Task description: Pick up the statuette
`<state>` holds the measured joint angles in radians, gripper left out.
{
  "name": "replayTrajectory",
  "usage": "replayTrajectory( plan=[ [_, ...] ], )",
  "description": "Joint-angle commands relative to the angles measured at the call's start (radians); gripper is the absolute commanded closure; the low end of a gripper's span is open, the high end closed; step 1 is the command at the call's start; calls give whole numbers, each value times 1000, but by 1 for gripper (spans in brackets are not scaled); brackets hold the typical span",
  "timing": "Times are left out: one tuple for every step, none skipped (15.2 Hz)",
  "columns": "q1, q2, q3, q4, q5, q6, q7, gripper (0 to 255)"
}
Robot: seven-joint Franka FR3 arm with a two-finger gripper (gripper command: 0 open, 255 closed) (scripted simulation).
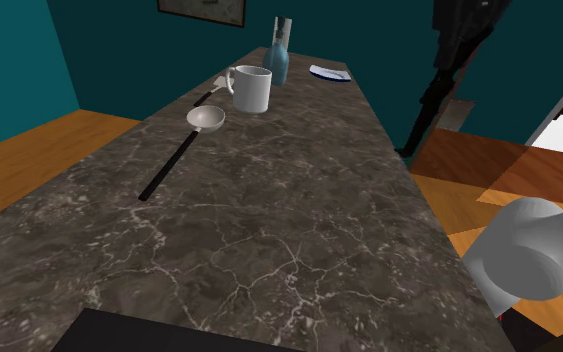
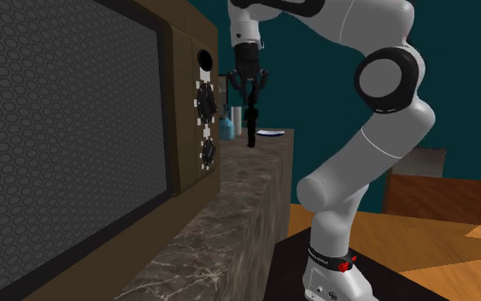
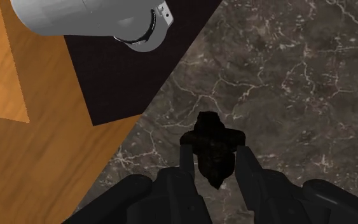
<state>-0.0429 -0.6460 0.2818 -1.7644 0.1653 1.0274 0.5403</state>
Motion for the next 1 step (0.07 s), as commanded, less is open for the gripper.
replayTrajectory(
  plan=[
    [-1, 7, 1, 16, 0, -9, 2, 255]
  ],
)
